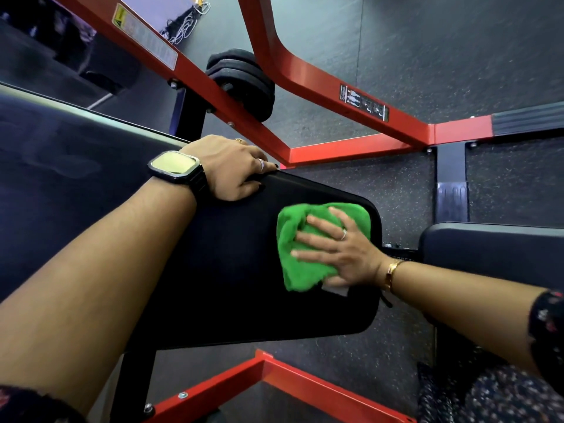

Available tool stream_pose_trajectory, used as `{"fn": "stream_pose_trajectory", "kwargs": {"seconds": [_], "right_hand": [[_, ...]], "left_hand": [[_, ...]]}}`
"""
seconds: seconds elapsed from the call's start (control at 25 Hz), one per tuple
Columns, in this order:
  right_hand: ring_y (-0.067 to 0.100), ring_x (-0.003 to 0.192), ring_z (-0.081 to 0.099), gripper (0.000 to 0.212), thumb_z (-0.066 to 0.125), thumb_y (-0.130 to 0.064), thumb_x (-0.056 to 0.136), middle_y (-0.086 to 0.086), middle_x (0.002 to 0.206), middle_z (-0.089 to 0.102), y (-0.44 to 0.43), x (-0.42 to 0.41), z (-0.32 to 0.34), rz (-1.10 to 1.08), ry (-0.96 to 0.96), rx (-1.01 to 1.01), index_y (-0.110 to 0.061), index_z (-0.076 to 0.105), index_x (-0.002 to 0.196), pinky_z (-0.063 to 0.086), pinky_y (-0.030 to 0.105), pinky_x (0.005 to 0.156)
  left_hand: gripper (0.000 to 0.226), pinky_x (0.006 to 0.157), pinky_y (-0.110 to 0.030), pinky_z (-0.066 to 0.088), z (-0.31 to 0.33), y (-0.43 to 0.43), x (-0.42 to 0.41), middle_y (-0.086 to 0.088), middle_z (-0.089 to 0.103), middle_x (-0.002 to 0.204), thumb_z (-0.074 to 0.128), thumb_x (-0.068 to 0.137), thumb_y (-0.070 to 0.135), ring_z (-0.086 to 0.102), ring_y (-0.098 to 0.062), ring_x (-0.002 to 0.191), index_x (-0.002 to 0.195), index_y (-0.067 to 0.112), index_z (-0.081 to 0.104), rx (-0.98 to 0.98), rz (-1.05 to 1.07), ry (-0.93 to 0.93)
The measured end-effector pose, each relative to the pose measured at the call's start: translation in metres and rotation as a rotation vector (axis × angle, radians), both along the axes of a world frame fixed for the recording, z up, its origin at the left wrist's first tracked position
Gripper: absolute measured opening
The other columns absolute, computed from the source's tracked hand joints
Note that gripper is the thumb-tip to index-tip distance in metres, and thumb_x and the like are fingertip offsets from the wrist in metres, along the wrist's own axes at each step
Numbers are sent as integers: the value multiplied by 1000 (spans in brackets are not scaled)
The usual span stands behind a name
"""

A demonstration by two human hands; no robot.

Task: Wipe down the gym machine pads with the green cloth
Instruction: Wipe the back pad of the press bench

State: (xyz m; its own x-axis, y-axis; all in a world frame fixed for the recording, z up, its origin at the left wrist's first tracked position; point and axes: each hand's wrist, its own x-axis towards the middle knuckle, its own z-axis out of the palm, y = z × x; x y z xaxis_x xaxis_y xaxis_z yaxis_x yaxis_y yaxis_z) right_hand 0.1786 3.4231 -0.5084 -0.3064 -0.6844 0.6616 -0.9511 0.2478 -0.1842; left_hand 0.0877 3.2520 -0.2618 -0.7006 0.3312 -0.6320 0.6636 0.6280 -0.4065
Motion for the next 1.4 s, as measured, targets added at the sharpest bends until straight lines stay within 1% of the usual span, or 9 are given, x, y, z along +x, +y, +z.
{"fn": "stream_pose_trajectory", "kwargs": {"seconds": [0.12,0.24,0.32,0.44,0.6,0.72,1.0,1.2,1.4], "right_hand": [[25,143,19,77,44,-55,75,-7,155,21,-9,-18,15,-192,-329,-68,-37,20,146,26,53,105],[18,144,17,70,42,-51,81,-9,155,24,-16,-35,25,-484,-951,-207,-35,23,146,23,51,107],[17,144,17,70,38,-54,82,-7,154,28,-9,-39,12,-655,-1165,-181,-30,26,147,23,49,109],[23,143,20,70,39,-55,84,-3,154,27,7,-27,-22,-762,-1412,-188,-25,27,146,26,50,110],[38,123,46,70,43,-57,84,19,138,46,19,30,-60,-866,-1961,-410,-14,40,140,35,39,100],[39,124,45,57,43,-44,94,24,136,48,18,77,-61,-940,-2286,-373,-10,41,140,33,37,101],[42,134,25,60,39,-34,94,16,151,21,-10,47,25,-1103,-2099,-280,-21,19,150,16,47,113],[26,144,-2,59,37,-38,94,-9,158,2,-51,-26,101,-673,-1684,-257,-41,12,148,7,61,109],[17,146,2,67,45,-42,92,-12,158,8,-11,-16,25,-666,-1357,-122,-32,11,149,19,58,109]], "left_hand": [[53,87,-41,50,0,0,1,8,43,141,34,87,49,47,-22,122,139,37,35,-4,-1,-1],[51,88,-39,49,0,4,2,10,41,142,37,90,47,46,-21,123,140,38,33,0,14,7],[52,87,-38,49,1,4,2,10,41,142,36,90,48,46,-20,123,141,38,32,-8,3,17],[53,87,-39,50,0,2,2,10,41,141,35,90,47,46,-19,123,141,38,30,-17,4,2],[52,85,-37,50,0,5,0,10,41,141,37,90,47,46,-18,123,141,38,30,1,-1,0],[52,84,-36,51,-1,4,2,10,41,141,35,90,48,46,-18,123,141,39,30,-15,-11,8],[51,86,-34,48,-1,2,7,13,38,144,32,92,49,43,-17,126,142,38,28,-3,-15,53],[51,87,-38,50,-3,0,7,12,40,143,35,90,48,47,-19,123,140,38,32,-7,-18,51],[51,87,-38,49,-3,0,6,11,40,143,34,90,49,47,-20,123,140,39,33,3,-6,71]]}}
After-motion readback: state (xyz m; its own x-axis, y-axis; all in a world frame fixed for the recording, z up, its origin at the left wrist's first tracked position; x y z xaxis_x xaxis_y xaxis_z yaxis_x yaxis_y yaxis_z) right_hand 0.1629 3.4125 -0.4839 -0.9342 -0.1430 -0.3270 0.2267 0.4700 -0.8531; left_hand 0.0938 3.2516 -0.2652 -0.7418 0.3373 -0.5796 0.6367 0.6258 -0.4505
